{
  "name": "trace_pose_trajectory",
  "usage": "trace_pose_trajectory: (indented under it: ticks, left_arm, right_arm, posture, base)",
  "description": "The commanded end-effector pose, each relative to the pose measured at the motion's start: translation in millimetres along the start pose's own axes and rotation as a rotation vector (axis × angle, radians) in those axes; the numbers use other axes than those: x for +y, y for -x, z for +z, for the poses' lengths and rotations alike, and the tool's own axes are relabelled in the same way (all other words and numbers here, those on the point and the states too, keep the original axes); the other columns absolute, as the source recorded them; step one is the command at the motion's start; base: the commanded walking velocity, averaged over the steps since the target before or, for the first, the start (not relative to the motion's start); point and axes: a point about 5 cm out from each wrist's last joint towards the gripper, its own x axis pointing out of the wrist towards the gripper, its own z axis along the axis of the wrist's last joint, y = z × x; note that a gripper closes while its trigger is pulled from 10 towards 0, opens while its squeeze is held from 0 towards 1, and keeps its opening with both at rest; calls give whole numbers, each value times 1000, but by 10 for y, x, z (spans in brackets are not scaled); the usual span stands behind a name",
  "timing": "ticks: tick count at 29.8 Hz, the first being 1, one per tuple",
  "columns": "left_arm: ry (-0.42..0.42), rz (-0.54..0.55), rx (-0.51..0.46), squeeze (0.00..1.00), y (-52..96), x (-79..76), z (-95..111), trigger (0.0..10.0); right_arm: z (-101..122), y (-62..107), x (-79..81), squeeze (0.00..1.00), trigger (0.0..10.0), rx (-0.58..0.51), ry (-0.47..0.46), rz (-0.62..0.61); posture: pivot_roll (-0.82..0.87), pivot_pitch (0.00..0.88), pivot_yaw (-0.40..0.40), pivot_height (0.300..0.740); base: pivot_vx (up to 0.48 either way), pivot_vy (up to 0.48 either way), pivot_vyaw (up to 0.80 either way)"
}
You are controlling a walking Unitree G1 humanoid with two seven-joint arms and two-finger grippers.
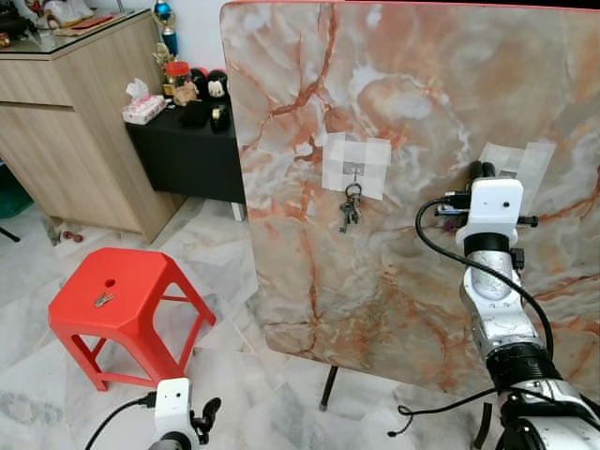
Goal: Hang keys on a hook
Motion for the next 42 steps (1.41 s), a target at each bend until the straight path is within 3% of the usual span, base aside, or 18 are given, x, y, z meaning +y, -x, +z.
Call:
trace_pose_trajectory:
  ticks: [1, 15, 28, 36, 42]
  left_arm:
    - [3, 10, 29, 0, 17, 39, -49, 10000]
    - [6, 17, 70, 0, 33, 35, -121, 10000]
    - [8, 20, 82, 0, 34, 63, -123, 10000]
    - [6, 21, 81, 0, 38, 81, -123, 10000]
    - [5, 20, 81, 0, 38, 76, -124, 10000]
  right_arm:
    - [-52, 21, -2, 0, 10000, 30, 8, 6]
    - [-257, 242, 18, 0, 10000, 103, 22, 17]
    - [-372, 403, -123, 0, 10000, 158, 66, -61]
    - [-20, 297, -204, 0, 10000, -21, 4, -156]
    - [118, 246, -228, 0, 10000, -83, -15, -168]
  posture:
    - [7, 0, 11, 740]
    - [4, 0, 11, 740]
    - [0, 0, 10, 740]
    - [0, 0, 8, 740]
    - [-1, 0, 8, 740]
  base:
    - [0, 0, 0]
    - [0, 0, 0]
    - [0, 0, 0]
    - [0, 0, 0]
    - [0, 0, 0]
